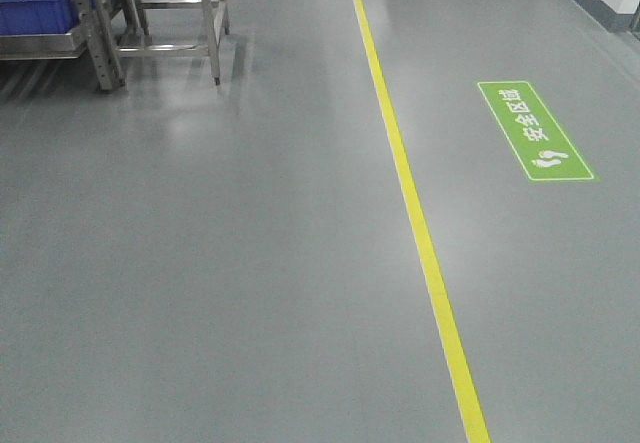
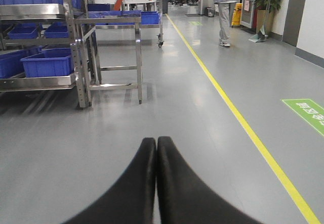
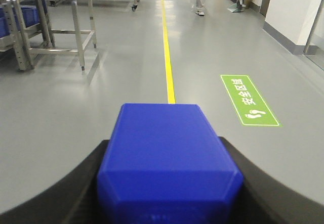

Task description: Pour parts from conveyor to right shelf

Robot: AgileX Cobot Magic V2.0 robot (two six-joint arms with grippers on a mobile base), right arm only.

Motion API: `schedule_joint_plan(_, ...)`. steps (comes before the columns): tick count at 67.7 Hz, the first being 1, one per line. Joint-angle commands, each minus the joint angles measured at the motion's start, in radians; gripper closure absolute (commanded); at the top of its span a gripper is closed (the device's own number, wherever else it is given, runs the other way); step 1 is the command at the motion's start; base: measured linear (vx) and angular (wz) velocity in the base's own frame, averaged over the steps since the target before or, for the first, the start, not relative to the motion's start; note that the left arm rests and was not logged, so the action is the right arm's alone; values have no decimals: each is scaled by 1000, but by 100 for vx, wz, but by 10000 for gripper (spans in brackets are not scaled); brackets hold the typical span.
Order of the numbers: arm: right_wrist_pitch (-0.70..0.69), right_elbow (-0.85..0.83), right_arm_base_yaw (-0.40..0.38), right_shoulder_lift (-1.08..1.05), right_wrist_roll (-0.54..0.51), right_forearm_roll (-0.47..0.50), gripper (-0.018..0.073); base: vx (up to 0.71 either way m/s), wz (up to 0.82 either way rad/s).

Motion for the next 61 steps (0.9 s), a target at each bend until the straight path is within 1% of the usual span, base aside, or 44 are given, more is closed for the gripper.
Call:
schedule_joint_plan(1, -80, -25, -4, 18, 0, -6, 565, 56, -8)
schedule_joint_plan(33, -80, -25, -4, 18, 0, -6, 565, 58, -12)
schedule_joint_plan(61, -80, -25, -4, 18, 0, -6, 565, 65, -8)
